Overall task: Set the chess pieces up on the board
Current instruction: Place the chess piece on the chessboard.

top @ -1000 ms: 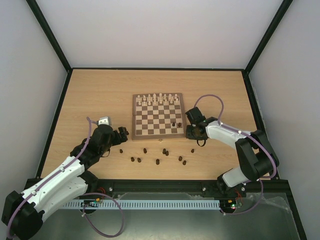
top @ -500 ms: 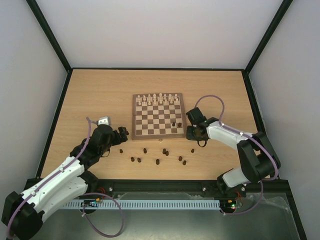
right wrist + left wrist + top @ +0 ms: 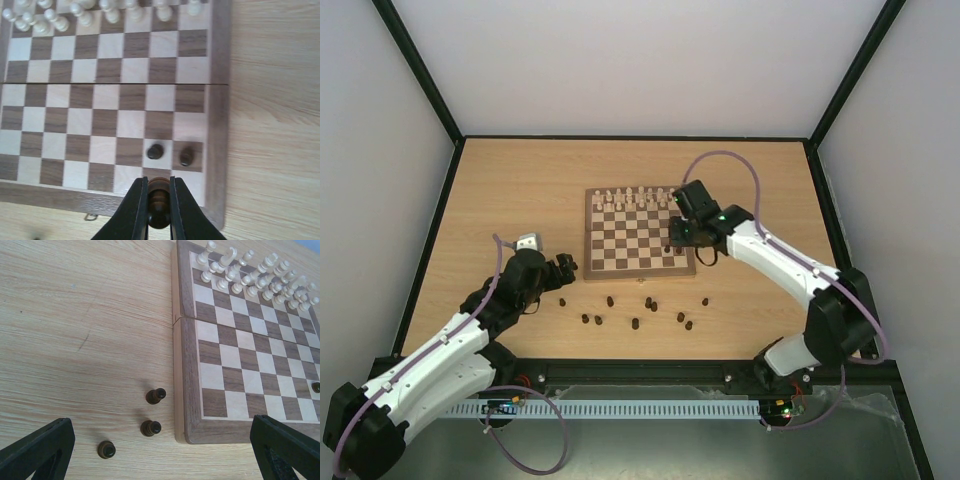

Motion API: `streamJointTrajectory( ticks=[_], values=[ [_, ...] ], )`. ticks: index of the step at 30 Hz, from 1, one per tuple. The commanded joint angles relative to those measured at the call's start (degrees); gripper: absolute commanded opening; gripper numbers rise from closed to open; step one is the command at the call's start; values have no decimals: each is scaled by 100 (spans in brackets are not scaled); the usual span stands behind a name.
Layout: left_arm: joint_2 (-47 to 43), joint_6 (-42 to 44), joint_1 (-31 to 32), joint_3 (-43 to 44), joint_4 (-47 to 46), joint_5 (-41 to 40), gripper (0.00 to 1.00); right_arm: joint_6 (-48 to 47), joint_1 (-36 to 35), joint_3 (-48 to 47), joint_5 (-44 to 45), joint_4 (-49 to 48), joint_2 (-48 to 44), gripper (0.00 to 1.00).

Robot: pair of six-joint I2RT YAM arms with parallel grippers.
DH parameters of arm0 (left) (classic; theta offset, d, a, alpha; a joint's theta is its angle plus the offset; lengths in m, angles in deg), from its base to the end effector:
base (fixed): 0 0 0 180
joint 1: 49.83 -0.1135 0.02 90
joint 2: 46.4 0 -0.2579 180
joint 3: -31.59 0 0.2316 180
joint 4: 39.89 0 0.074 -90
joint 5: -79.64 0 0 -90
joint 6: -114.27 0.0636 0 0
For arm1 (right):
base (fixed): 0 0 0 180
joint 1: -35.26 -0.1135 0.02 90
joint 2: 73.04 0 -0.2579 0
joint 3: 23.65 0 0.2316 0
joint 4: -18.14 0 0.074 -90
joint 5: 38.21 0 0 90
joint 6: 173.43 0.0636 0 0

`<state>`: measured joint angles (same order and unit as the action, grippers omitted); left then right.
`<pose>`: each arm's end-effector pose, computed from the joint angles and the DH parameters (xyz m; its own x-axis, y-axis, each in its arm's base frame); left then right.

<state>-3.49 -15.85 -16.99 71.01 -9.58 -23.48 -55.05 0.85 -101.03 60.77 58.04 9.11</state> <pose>0.1551 -0.0829 0.1994 -0.5956 -0.3625 -0.7168 -0.0185 0.8983 -0.4389 0.2637 0.1686 0.2535 -0.7321 0.0676 -0.6779 -0.1348 0.9610 0.2415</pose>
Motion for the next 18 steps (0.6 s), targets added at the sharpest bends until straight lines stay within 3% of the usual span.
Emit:
streamJointTrajectory(
  ticks=[1,18],
  values=[
    [-34,-35,12,82,-50,-56,99,-284,-285,-589,-121,596,715,3],
    [-30,-19,10,93,-19,-133,99,-422,-739,-1434,42,693,2299,7]
  ],
)
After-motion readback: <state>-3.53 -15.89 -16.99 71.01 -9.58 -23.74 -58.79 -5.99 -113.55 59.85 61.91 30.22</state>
